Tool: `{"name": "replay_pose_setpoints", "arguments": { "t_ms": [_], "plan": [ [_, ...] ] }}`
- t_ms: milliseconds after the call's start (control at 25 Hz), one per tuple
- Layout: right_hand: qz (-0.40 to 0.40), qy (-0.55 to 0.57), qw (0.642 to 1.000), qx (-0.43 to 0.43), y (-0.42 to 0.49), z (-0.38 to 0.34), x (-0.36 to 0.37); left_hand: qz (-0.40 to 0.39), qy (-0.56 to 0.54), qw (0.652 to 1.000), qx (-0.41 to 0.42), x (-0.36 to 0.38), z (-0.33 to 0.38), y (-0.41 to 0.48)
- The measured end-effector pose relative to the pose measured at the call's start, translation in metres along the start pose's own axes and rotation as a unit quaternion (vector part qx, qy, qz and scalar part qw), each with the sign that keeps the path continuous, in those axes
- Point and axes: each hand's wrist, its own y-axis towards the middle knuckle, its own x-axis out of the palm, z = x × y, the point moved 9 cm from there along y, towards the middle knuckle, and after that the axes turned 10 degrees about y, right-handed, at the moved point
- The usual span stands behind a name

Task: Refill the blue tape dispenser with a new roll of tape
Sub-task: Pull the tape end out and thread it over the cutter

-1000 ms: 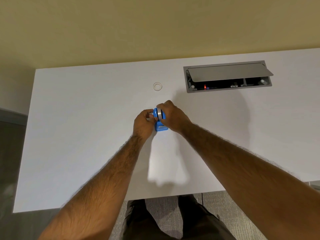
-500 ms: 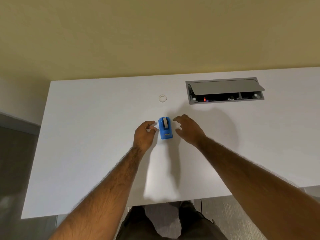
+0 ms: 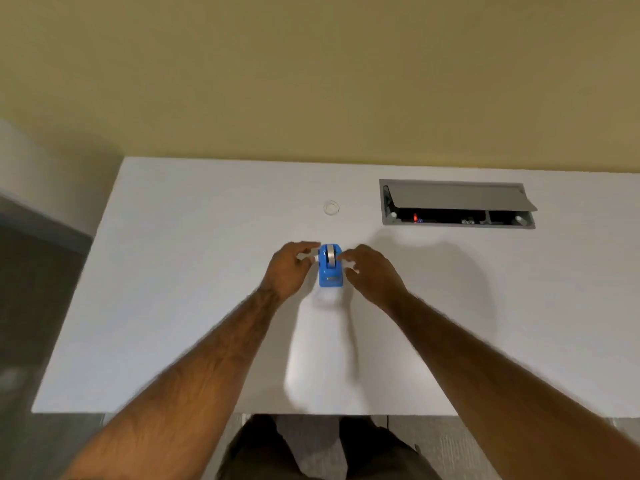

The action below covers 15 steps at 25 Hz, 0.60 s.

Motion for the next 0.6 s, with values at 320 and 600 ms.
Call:
{"name": "replay_pose_setpoints", "arguments": {
  "t_ms": [320, 600],
  "plan": [
    [-0.036, -0.031, 0.996, -0.078, 0.021, -0.001, 0.012, 0.021, 0.036, 0.995, 0.09, 0.041, 0.004, 0.002],
    [-0.046, -0.032, 0.997, -0.058, 0.035, 0.004, 0.016, -0.023, 0.013, 0.999, 0.019, 0.058, -0.013, 0.014]
  ]
}}
